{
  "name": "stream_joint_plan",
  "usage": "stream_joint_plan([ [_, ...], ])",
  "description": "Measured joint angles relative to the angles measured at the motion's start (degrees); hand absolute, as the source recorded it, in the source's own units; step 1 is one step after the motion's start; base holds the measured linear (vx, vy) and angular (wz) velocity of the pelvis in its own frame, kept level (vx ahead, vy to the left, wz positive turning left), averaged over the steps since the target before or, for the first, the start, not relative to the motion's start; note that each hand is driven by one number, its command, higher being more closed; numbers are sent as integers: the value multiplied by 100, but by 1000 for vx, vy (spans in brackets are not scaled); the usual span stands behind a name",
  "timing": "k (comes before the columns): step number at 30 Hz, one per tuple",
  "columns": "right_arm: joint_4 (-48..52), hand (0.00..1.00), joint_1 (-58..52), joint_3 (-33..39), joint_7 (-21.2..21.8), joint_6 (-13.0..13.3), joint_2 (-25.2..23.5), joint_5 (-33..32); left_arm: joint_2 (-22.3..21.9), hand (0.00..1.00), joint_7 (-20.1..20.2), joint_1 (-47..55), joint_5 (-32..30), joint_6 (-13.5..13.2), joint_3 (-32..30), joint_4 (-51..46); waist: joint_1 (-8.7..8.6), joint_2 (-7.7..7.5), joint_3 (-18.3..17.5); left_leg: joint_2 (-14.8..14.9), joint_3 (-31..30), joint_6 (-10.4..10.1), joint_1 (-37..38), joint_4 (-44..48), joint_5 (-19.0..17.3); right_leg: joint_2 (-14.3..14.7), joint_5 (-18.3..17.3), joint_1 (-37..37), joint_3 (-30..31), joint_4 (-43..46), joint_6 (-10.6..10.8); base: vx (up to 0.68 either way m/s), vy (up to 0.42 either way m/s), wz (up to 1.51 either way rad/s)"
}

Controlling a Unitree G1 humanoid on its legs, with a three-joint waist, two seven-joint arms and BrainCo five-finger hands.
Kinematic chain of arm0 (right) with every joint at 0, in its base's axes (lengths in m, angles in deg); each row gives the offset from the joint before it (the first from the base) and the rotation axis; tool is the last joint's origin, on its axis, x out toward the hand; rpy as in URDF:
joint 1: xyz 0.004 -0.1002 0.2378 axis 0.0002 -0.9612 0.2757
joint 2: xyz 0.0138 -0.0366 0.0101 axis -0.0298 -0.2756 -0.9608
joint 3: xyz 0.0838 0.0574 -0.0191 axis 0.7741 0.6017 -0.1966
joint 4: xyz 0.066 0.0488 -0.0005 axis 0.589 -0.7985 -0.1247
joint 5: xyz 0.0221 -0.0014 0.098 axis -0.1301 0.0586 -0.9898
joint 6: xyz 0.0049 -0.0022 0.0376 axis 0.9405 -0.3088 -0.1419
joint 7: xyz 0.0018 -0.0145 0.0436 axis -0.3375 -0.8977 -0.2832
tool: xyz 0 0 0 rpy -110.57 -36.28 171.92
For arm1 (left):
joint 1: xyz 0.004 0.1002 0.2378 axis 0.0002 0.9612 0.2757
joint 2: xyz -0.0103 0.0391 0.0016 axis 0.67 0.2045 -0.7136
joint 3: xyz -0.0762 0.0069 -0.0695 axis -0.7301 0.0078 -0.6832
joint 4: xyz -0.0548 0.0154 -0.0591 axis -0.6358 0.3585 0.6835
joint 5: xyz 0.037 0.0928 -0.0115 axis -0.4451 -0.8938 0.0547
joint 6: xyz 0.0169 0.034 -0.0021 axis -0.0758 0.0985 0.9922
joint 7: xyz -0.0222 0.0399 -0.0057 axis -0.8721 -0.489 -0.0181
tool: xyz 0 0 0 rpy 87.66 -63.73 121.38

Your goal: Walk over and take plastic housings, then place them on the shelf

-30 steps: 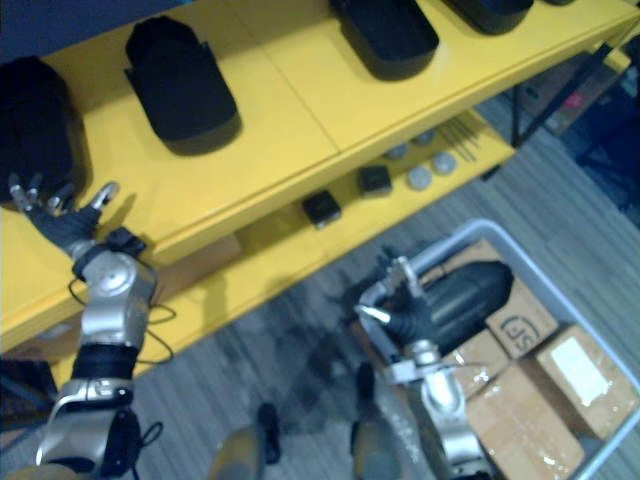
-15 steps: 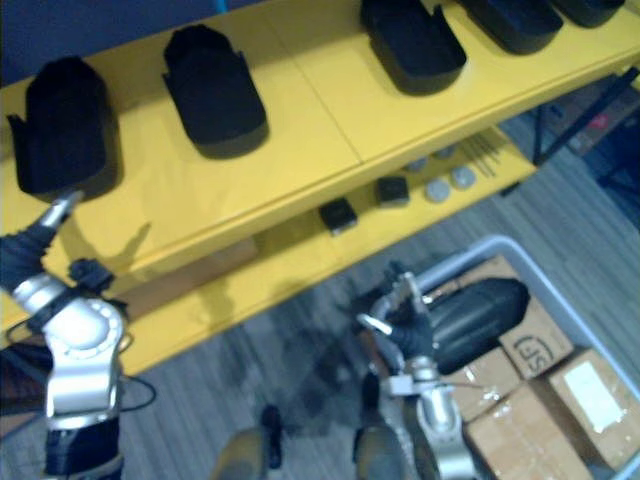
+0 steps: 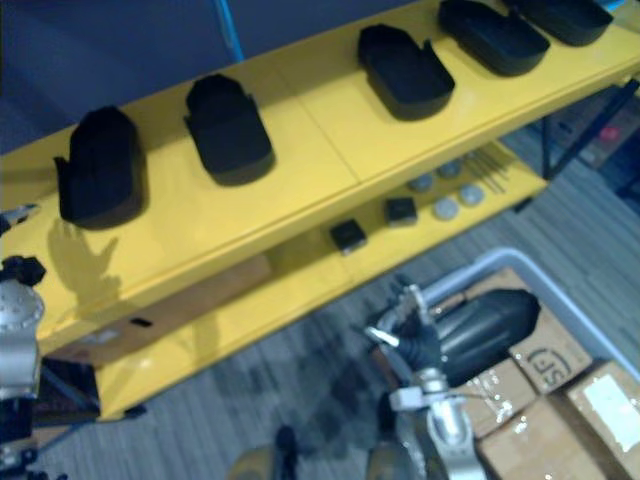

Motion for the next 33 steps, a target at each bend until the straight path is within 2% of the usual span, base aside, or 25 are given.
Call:
stream_joint_plan([
  [2,0,0,31,-6,62,-21,86,-110,253,0,378,-298,-211,49,418,477,-19,-40,-22,-12,23,3,-6,6,2,-9,32,-11,33,-19,5,-42,4,-12],
  [3,2,0,46,-7,95,-30,159,-137,452,0,708,-410,-340,73,693,678,-23,-69,-39,-10,62,2,-3,8,2,-4,45,-32,102,-19,5,-27,0,-14],
  [5,12,0,98,-4,165,-29,253,-229,683,0,1179,-442,-427,105,913,825,-44,-92,-53,-10,136,2,-7,10,2,-4,75,-82,155,-21,6,-34,-7,-17],
  [8,21,0,120,-27,228,-32,354,-366,716,0,1968,-614,-415,87,1000,975,-96,-94,-54,-11,135,2,0,24,2,-7,80,-70,159,-19,4,-35,-8,-3],
  [10,30,0,141,-90,308,-35,390,-451,915,0,2533,-626,-381,54,1223,1013,-139,-93,-53,1,139,2,0,49,2,-9,82,-66,167,-8,1,-45,-13,-2],
  [13,46,0,142,-163,319,-38,416,-459,936,0,3119,-694,-372,-5,1260,1027,-142,-93,-53,14,153,1,-1,97,1,-16,81,-66,184,19,1,-47,-8,-2],
  [15,114,0,144,-252,345,-74,438,-503,1058,0,3548,-816,-356,-47,1499,1141,-150,-92,-52,38,167,0,1,103,0,-23,81,-82,193,40,-2,-62,-13,-6],
  [16,135,0,146,-252,411,-120,445,-517,1148,0,3879,-875,-357,-43,1593,1231,-151,-92,-53,48,235,-1,3,107,0,-23,83,-112,235,54,-7,-63,-16,-13],
  [22,196,0,133,-249,430,-144,653,-577,1257,0,4836,-1280,-359,-15,1633,1730,-217,-85,-50,77,321,-10,-2,128,3,-9,58,-167,293,110,-59,-50,-17,-6],
  [24,313,0,133,-247,463,-142,669,-605,1350,0,5036,-1340,-356,2,1631,1902,-275,-83,-50,90,335,-16,-3,124,7,-1,57,-176,294,112,-61,0,0,0],
  [27,334,0,137,-246,541,-141,673,-611,1357,0,5126,-1497,-367,75,1628,2155,-296,-79,-50,102,379,-25,-13,113,12,6,54,-221,312,137,-65,-10,-8,-4],
  [33,334,0,118,-247,554,-138,699,-786,1356,0,4791,-1966,-409,107,1588,2562,-323,-65,-42,105,436,-29,-13,116,10,6,77,-252,344,156,-31,-5,-4,-3],
])
